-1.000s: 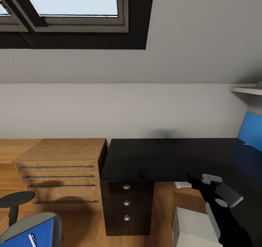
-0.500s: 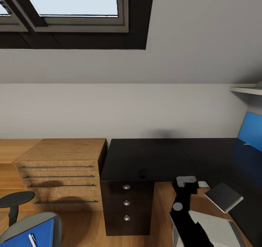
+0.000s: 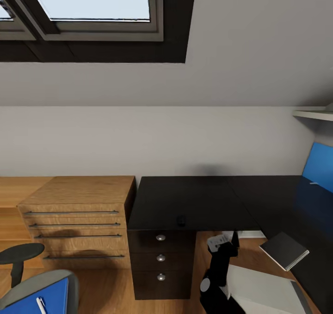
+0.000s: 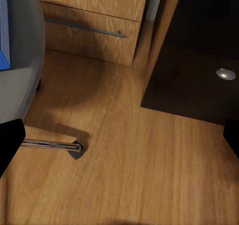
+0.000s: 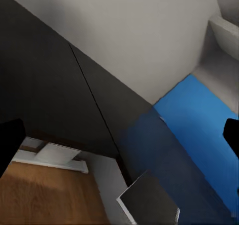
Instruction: In the bedroom, organize the workspace by keeping the computer under the desk, ensuring the monitor is on the desk, placing the keyboard on the desk next to the monitor, placing the mouse on the desk next to the keyboard, moving the folder from the swivel chair onto the desk next to the mouse, stacking the notebook on top of the folder with the pen on top of the notebook, and positioning the swivel chair next to the desk.
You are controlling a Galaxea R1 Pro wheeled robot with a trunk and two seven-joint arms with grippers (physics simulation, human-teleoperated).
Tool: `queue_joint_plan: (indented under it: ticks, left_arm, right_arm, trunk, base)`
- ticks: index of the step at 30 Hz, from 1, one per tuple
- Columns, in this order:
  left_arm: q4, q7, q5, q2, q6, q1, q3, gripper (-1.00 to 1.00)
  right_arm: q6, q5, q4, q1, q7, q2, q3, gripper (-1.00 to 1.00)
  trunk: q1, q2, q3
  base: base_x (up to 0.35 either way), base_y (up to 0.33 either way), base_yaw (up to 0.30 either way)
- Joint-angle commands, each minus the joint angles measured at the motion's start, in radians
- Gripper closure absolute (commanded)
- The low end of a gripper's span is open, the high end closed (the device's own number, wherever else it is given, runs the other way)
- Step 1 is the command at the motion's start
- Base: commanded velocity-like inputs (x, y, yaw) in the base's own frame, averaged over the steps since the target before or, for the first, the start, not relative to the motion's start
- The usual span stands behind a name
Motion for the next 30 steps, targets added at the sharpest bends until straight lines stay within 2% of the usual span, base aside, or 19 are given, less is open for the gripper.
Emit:
queue_joint_plan:
  ticks: [1, 7, 20, 30]
  left_arm:
    - [0.001, -0.003, -0.009, 0.0, -0.003, -0.001, 0.009, -1.0]
    - [0.001, -0.003, -0.009, 0.0, -0.003, -0.001, 0.009, -1.0]
    - [0.001, -0.003, -0.009, -0.001, -0.004, -0.001, 0.009, -1.0]
    - [0.001, -0.002, -0.008, 0.001, -0.004, -0.001, 0.01, -1.0]
  right_arm:
    - [0.021, 0.007, 0.023, -0.001, -0.01, 0.0, 0.008, -1.0]
    - [0.035, 0.009, 0.082, -0.001, -0.019, 0.0, 0.016, -1.0]
    - [0.041, 0.008, 0.201, -0.001, -0.021, -0.007, 0.005, -1.0]
    - [0.05, 0.008, 0.228, -0.001, -0.022, -0.012, 0.004, -1.0]
  trunk:
    - [0.0, -0.001, -0.001]
    - [0.0, -0.001, -0.001]
    - [0.0, -0.001, -0.001]
    - [0.0, -0.001, -0.001]
  base:
    - [0.0, 0.0, 0.0]
    - [0.0, 0.0, 0.0]
    - [0.0, 0.0, 0.0]
    - [0.0, 0.0, 0.0]
